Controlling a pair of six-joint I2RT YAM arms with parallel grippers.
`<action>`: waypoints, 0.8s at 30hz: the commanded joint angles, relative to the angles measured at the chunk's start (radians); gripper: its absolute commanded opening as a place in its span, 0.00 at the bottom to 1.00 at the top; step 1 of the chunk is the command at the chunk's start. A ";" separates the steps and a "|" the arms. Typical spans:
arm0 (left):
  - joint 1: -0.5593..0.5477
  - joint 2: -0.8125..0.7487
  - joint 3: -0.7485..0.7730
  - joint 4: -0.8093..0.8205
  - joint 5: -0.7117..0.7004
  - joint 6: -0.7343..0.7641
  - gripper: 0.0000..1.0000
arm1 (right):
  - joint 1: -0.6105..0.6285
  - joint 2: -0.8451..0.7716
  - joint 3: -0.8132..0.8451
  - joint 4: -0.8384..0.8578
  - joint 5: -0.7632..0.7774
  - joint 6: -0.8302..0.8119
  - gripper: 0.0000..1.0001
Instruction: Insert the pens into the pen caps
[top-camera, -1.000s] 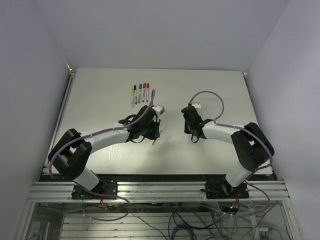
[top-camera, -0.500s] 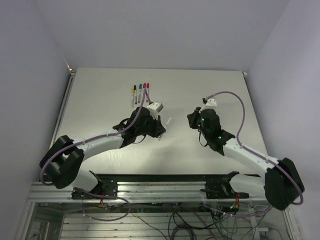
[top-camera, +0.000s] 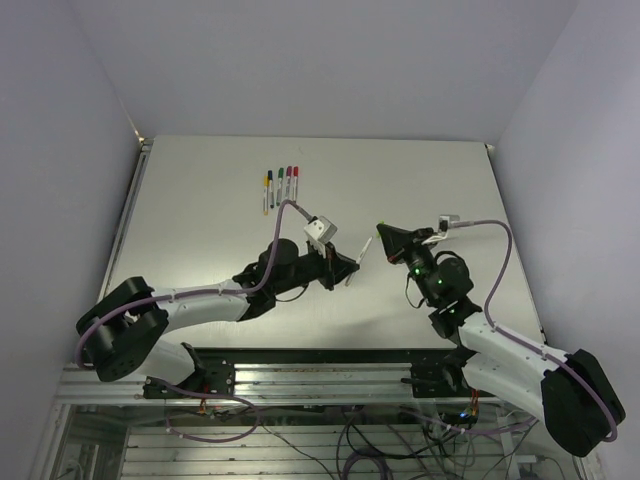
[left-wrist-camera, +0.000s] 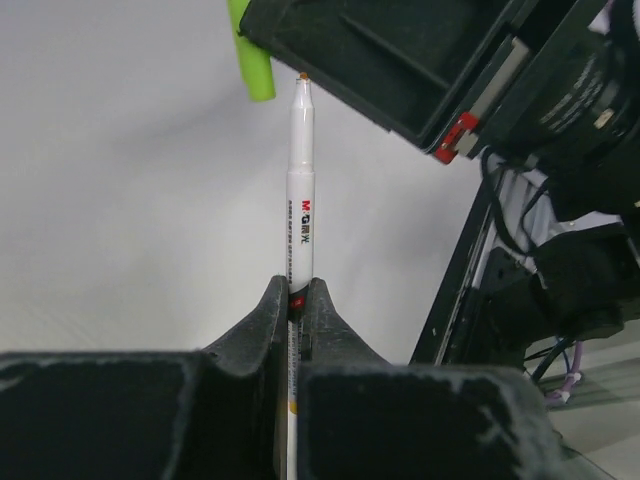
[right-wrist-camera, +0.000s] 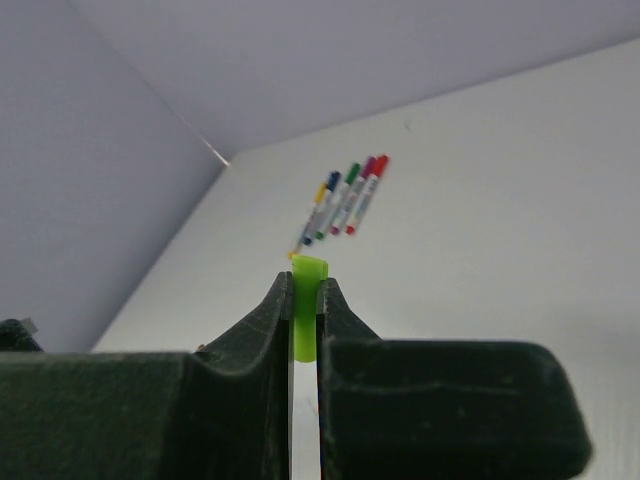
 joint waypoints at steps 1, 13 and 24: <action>-0.011 0.002 -0.013 0.169 -0.020 0.012 0.07 | -0.007 -0.024 -0.036 0.225 -0.039 0.045 0.00; -0.017 0.011 -0.002 0.165 -0.015 0.001 0.07 | -0.009 -0.017 -0.076 0.372 -0.089 0.100 0.00; -0.021 0.016 0.014 0.147 -0.006 0.002 0.07 | -0.009 0.037 -0.068 0.431 -0.119 0.117 0.00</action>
